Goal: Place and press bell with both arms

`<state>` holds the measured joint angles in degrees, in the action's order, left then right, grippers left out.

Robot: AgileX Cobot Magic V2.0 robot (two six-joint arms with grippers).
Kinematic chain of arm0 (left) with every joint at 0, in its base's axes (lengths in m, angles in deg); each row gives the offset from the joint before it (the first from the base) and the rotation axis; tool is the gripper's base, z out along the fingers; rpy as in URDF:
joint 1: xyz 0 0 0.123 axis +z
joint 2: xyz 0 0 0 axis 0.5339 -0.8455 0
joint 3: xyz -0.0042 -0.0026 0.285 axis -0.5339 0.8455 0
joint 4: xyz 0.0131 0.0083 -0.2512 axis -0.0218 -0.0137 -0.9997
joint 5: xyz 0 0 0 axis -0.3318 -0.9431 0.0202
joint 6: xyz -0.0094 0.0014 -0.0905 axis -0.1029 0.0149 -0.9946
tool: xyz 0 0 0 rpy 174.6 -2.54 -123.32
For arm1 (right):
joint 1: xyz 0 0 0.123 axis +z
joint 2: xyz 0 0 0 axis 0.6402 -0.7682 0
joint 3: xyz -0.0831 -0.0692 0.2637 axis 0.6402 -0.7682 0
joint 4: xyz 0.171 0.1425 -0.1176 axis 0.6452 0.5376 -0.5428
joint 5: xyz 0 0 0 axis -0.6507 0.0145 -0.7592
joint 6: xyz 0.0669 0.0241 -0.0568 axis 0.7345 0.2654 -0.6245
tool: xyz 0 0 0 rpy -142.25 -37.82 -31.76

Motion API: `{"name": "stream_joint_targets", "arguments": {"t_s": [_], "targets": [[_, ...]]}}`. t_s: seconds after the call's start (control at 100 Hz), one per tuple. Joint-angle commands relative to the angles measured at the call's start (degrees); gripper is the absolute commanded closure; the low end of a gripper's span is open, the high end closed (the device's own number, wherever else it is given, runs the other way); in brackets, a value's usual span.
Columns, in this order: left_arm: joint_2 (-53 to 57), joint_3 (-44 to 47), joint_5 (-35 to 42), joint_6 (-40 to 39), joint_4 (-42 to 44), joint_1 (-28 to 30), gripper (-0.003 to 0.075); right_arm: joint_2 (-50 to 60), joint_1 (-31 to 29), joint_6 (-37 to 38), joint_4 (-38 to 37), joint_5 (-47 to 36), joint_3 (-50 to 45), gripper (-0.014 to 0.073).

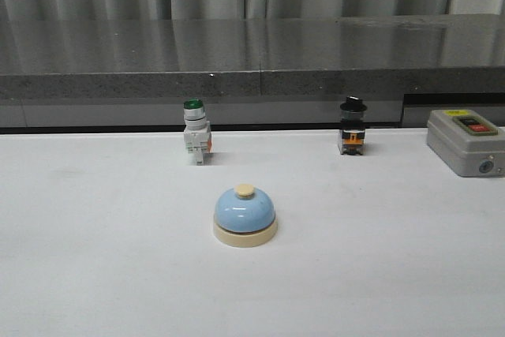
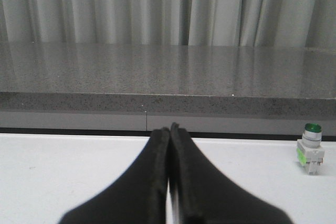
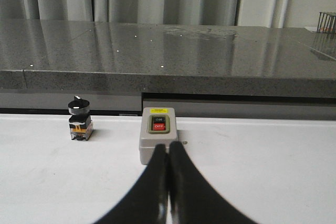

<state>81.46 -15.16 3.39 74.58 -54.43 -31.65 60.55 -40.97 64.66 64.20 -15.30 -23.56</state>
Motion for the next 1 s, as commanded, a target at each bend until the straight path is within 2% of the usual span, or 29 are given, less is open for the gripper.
{"name": "stream_joint_targets", "arguments": {"t_s": [0.0, 0.82, 0.99], "targets": [[1.58, 2.29, 3.72, -0.54, -1.55, 0.11, 0.0741, 0.76, -0.28, -0.12, -0.17, -4.7, 0.84, 0.0654], [1.53, 2.29, 4.01, -0.54, -1.65, 0.11, 0.0741, 0.68, -0.28, -0.12, -0.17, -4.57, 0.92, 0.0654], [1.53, 2.29, 4.01, -0.54, -1.65, 0.11, 0.0741, 0.47, -0.28, -0.12, -0.24, 0.35, 4.41, 0.0654]]}}
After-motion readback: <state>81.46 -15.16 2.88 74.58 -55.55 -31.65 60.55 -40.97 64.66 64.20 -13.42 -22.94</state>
